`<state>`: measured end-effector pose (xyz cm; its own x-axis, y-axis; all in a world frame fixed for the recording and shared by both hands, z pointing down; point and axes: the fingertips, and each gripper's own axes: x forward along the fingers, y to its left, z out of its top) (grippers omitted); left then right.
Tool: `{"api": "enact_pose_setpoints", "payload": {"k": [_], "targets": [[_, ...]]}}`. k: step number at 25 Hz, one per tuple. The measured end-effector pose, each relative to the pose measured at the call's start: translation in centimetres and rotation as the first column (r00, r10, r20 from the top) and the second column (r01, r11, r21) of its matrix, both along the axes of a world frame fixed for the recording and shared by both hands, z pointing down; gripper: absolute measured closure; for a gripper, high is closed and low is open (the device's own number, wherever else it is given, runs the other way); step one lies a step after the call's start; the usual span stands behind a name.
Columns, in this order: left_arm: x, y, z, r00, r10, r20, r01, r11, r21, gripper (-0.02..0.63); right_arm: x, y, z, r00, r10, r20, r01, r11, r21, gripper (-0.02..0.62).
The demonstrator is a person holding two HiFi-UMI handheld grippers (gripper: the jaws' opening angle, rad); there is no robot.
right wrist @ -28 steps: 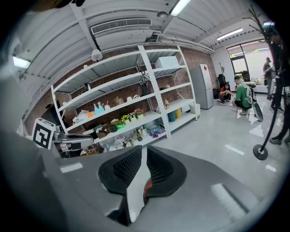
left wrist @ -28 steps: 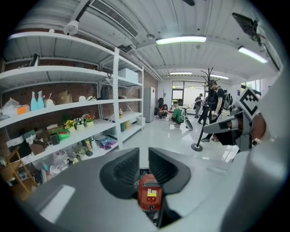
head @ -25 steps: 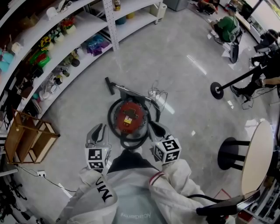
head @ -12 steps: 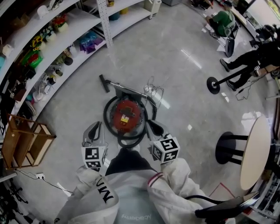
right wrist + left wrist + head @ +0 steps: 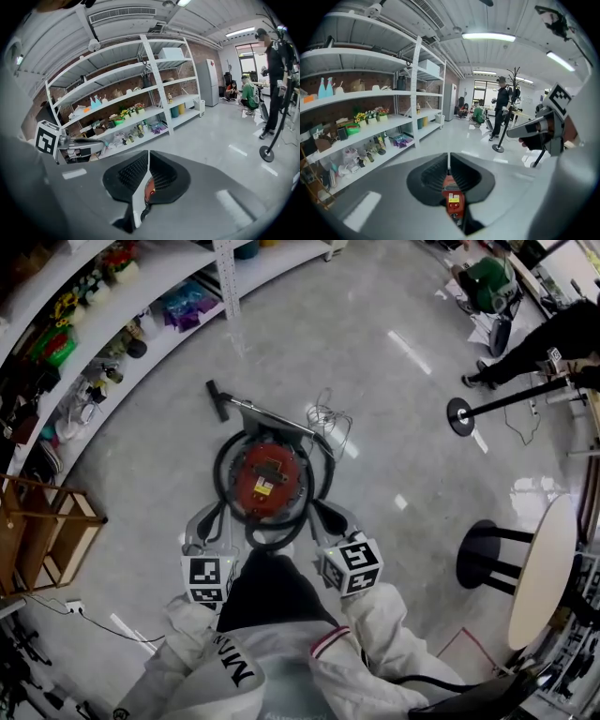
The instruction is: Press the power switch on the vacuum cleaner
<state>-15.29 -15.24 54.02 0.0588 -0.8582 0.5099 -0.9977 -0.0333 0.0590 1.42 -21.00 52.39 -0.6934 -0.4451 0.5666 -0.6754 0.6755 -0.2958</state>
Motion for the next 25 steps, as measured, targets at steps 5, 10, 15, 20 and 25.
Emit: {"api": "enact_pose_setpoints", "payload": {"k": [5,10,15,20,25], "targets": [[0.3,0.6,2.8,0.999,-0.006,-0.034,0.005,0.999,-0.044,0.594,-1.2,0.9,2.3,1.000,-0.008,-0.012,0.008,0.999,-0.039,0.592],[1.1,1.9,5.2,0.999,-0.004,-0.054,0.000,0.996,-0.087,0.606,-1.6,2.5,4.9,1.000,-0.009,-0.029,0.007,0.996,-0.086,0.594],[1.8,2.8,7.5,0.998,0.015,-0.066,-0.023,0.991,-0.129,0.606,-2.0,3.3,7.4,0.999,-0.005,-0.035,0.000,0.992,-0.124,0.594],[2.2,2.9,10.0,0.997,0.022,-0.074,-0.033,0.987,-0.160,0.606,-2.2,3.5,10.0,0.999,0.005,-0.037,-0.011,0.988,-0.153,0.594],[2.6,2.6,12.6,0.996,0.020,-0.086,-0.037,0.980,-0.193,0.606,-2.5,3.4,13.0,0.999,0.012,-0.042,-0.019,0.983,-0.182,0.594]]}}
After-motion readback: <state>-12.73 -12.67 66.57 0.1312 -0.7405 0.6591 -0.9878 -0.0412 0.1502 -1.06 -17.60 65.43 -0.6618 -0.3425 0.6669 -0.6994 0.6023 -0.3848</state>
